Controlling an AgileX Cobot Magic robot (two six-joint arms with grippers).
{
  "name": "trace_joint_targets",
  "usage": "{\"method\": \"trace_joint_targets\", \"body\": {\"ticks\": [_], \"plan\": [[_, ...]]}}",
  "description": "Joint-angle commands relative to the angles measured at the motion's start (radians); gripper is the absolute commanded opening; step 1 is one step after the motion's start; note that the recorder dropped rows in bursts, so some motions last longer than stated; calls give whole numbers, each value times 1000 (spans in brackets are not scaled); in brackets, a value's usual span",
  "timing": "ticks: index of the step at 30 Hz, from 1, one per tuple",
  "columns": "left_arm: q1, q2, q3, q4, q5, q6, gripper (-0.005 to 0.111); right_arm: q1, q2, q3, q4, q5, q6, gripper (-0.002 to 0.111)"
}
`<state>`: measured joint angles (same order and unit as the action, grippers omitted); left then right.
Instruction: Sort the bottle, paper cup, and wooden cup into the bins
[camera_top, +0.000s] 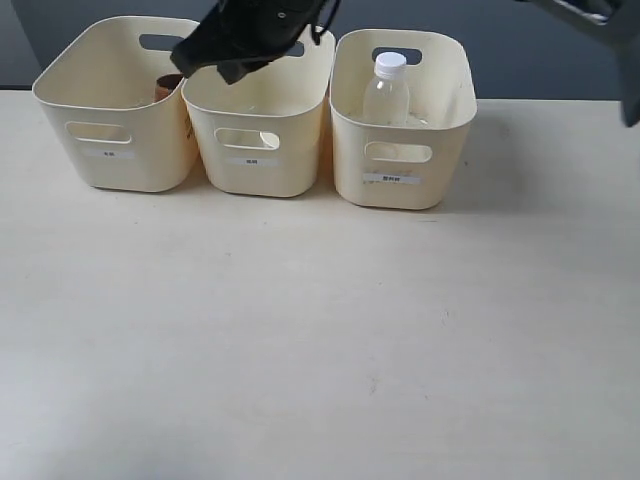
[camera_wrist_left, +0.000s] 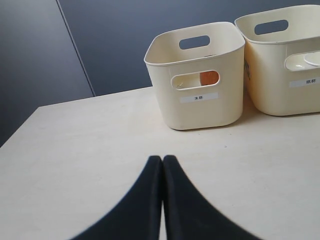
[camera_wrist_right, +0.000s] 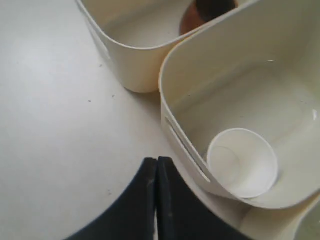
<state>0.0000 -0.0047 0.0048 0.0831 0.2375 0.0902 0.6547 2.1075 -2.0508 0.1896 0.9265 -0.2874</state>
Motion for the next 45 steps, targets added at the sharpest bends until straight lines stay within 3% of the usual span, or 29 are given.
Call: {"method": "trace_joint_targets", "body": {"ticks": [1,16,19,29,35,45], "plan": [[-4,5,-5,-2,-5,-1,0,-35,-175,292,-37,-243,-13,-1],[-4,5,-5,-2,-5,-1,0,-267,-708,1171,-1,-882,-8,-1],[-4,5,-5,-2,-5,-1,0,-342,-914,1418,-1,-1016,-8,-1],[-4,5,-5,-2,-5,-1,0,-506,-1483,1896,8,-1142,-3,-1],[-4,5,-5,-2,-5,-1,0,-577,-1786,2051,20,-1139,10,-1],[-4,5,-5,-2,-5,-1,0,-585,-2051,2051,18,-984,10,-1]]}}
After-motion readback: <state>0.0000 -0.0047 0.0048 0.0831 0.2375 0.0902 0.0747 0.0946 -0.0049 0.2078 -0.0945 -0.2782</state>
